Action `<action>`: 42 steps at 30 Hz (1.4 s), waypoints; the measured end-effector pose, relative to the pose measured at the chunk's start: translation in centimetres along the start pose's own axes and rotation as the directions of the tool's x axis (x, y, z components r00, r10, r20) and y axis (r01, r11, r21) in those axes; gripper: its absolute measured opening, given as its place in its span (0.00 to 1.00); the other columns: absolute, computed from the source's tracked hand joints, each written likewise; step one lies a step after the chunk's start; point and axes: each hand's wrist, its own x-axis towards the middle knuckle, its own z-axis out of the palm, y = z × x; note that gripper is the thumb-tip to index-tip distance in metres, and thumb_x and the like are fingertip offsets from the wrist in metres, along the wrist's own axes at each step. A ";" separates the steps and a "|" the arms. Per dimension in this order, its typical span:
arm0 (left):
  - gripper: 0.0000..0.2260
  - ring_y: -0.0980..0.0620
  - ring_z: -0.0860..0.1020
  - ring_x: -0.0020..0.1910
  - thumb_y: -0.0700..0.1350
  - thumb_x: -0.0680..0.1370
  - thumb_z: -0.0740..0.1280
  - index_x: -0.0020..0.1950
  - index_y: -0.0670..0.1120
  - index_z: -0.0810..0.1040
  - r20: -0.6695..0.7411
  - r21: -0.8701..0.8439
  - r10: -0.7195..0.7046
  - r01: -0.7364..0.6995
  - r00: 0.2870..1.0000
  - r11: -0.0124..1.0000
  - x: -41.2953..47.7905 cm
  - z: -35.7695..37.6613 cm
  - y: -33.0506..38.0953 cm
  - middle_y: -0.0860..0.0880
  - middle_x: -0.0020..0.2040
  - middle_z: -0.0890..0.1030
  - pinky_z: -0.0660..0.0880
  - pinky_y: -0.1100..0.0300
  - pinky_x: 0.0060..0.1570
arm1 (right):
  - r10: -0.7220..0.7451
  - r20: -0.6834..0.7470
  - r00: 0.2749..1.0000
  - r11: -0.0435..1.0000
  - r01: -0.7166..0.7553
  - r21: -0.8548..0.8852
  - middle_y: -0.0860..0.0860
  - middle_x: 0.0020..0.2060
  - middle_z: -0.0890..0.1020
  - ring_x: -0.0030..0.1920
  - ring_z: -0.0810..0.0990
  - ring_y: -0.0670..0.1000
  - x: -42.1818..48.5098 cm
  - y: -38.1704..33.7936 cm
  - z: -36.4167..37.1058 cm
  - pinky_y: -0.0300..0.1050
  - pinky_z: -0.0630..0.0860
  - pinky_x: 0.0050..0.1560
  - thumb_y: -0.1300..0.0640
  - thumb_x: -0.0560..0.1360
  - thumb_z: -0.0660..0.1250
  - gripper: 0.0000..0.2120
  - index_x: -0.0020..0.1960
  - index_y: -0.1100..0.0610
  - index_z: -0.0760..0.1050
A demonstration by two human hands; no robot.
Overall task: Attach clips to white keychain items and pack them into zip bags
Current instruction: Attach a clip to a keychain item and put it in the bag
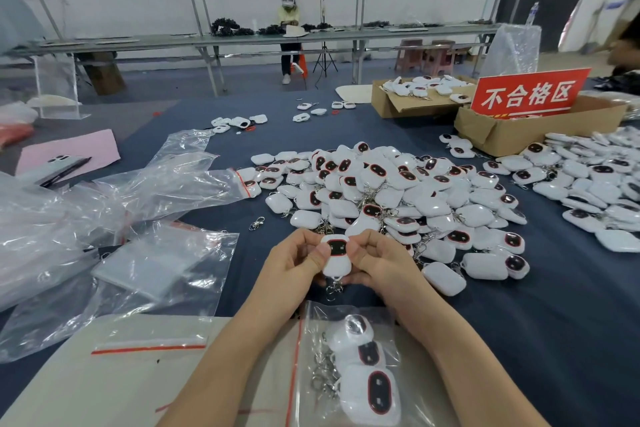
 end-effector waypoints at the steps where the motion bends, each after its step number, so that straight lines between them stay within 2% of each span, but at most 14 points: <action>1: 0.07 0.53 0.77 0.35 0.41 0.83 0.66 0.45 0.48 0.78 0.006 -0.001 -0.001 0.001 1.000 1.000 0.0 0.0 0.0 0.49 0.38 0.81 0.75 0.64 0.38 | -0.007 0.005 1.000 1.000 0.007 0.002 0.58 0.39 0.84 0.37 0.83 0.49 0.0 0.0 0.0 0.40 0.82 0.38 0.64 0.80 0.65 0.05 0.45 0.62 0.76; 5: 0.08 0.51 0.77 0.36 0.41 0.83 0.66 0.45 0.49 0.78 0.021 -0.012 0.008 -0.008 1.000 1.000 0.0 -0.1 0.1 0.42 0.40 0.80 0.76 0.60 0.40 | -0.051 0.017 0.999 0.998 0.051 0.022 0.55 0.37 0.85 0.37 0.84 0.50 0.1 0.3 -0.2 0.41 0.82 0.38 0.64 0.80 0.65 0.06 0.44 0.59 0.76; 8: 0.06 0.49 0.76 0.37 0.39 0.83 0.65 0.47 0.46 0.78 0.021 -0.016 0.031 -0.031 0.999 0.999 -0.1 -0.1 0.1 0.35 0.42 0.80 0.76 0.60 0.40 | -0.089 0.025 0.996 0.996 0.089 0.007 0.52 0.36 0.85 0.39 0.84 0.50 0.1 0.4 -0.2 0.43 0.83 0.40 0.65 0.80 0.65 0.14 0.41 0.51 0.80; 11: 0.06 0.52 0.76 0.37 0.38 0.82 0.65 0.47 0.45 0.78 0.015 -0.005 0.041 -0.041 0.999 0.999 0.0 -0.1 0.1 0.40 0.41 0.80 0.77 0.63 0.37 | -0.105 0.047 0.993 0.994 0.106 -0.022 0.50 0.37 0.86 0.41 0.85 0.51 0.0 0.4 -0.1 0.46 0.83 0.44 0.64 0.81 0.65 0.18 0.39 0.45 0.83; 17: 0.04 0.52 0.78 0.38 0.40 0.83 0.65 0.51 0.46 0.80 -0.022 0.039 0.058 -0.057 0.998 0.998 -0.1 0.0 0.0 0.42 0.42 0.82 0.78 0.61 0.39 | -0.119 0.002 0.993 0.993 0.119 -0.008 0.52 0.39 0.86 0.43 0.85 0.52 -0.1 0.5 -0.2 0.47 0.84 0.45 0.63 0.80 0.66 0.06 0.47 0.55 0.80; 20: 0.06 0.50 0.82 0.43 0.43 0.83 0.65 0.56 0.47 0.82 -0.050 0.033 0.064 -0.063 0.997 0.998 -0.5 0.1 0.4 0.44 0.47 0.85 0.81 0.58 0.45 | -0.126 -0.035 0.991 0.992 0.126 0.016 0.55 0.42 0.86 0.41 0.86 0.50 -0.3 0.2 0.0 0.42 0.83 0.42 0.62 0.80 0.67 0.07 0.48 0.53 0.82; 22: 0.08 0.51 0.84 0.46 0.43 0.83 0.64 0.57 0.50 0.82 -0.098 0.022 0.062 -0.060 0.993 0.998 -1.0 -0.3 1.1 0.48 0.49 0.86 0.83 0.58 0.46 | -0.165 -0.009 0.986 0.985 0.165 -0.060 0.53 0.42 0.86 0.41 0.85 0.49 -0.7 -0.2 0.3 0.41 0.82 0.44 0.60 0.81 0.66 0.08 0.52 0.51 0.83; 26: 0.10 0.53 0.83 0.33 0.42 0.84 0.62 0.54 0.54 0.83 -0.142 0.034 -0.045 0.051 0.989 0.998 -3.0 -3.3 2.3 0.52 0.40 0.86 0.81 0.63 0.34 | -0.233 0.018 0.972 0.954 0.233 -0.191 0.47 0.44 0.86 0.43 0.84 0.46 -1.5 -1.4 0.4 0.39 0.81 0.47 0.59 0.82 0.65 0.10 0.55 0.46 0.82; 29: 0.06 0.57 0.78 0.26 0.43 0.82 0.66 0.52 0.45 0.83 -0.069 0.165 -0.179 0.189 0.981 0.968 -5.7 -5.9 2.3 0.50 0.35 0.83 0.71 0.68 0.26 | -0.272 0.079 0.959 0.857 0.279 -0.433 0.39 0.45 0.85 0.45 0.82 0.41 -2.1 -2.4 0.6 0.32 0.78 0.49 0.55 0.82 0.65 0.11 0.54 0.40 0.81; 32: 0.06 0.56 0.80 0.32 0.42 0.82 0.68 0.52 0.42 0.83 0.039 0.232 -0.301 0.284 0.953 0.930 -7.8 -7.5 2.6 0.46 0.39 0.83 0.74 0.67 0.32 | -0.220 0.234 0.947 0.741 0.319 -0.591 0.36 0.46 0.83 0.44 0.80 0.38 -3.0 -2.8 1.4 0.30 0.74 0.45 0.56 0.82 0.64 0.12 0.56 0.40 0.81; 35: 0.07 0.56 0.82 0.39 0.44 0.82 0.67 0.57 0.48 0.84 0.166 0.371 -0.364 0.284 0.917 0.884 -9.1 -8.0 3.4 0.49 0.41 0.83 0.74 0.63 0.42 | -0.110 0.439 0.892 0.541 0.424 -0.726 0.42 0.55 0.82 0.54 0.79 0.42 -3.7 -2.4 2.4 0.39 0.76 0.56 0.65 0.81 0.57 0.23 0.60 0.41 0.80; 37: 0.08 0.56 0.80 0.38 0.44 0.82 0.67 0.58 0.49 0.84 0.195 0.369 -0.367 0.279 0.909 0.887 -9.6 -7.6 3.7 0.50 0.40 0.82 0.74 0.66 0.40 | -0.030 0.521 0.853 0.441 0.479 -0.759 0.46 0.56 0.80 0.57 0.78 0.47 -3.9 -2.1 3.0 0.47 0.74 0.60 0.69 0.77 0.55 0.27 0.59 0.44 0.81; 40: 0.08 0.53 0.78 0.39 0.41 0.81 0.69 0.59 0.46 0.83 0.191 0.335 -0.361 0.285 0.913 0.898 -10.0 -6.6 3.9 0.41 0.44 0.84 0.73 0.60 0.44 | 0.019 0.538 0.843 0.340 0.500 -0.796 0.46 0.54 0.80 0.55 0.78 0.49 -4.1 -1.7 3.6 0.53 0.75 0.59 0.65 0.76 0.56 0.21 0.50 0.44 0.82; 42: 0.09 0.54 0.77 0.37 0.40 0.80 0.70 0.59 0.44 0.83 0.189 0.280 -0.359 0.300 0.914 0.912 -10.1 -6.1 3.9 0.41 0.41 0.83 0.72 0.60 0.42 | 0.003 0.500 0.866 0.367 0.464 -0.806 0.45 0.51 0.80 0.53 0.80 0.50 -4.2 -1.8 3.7 0.54 0.76 0.57 0.63 0.74 0.58 0.18 0.43 0.43 0.80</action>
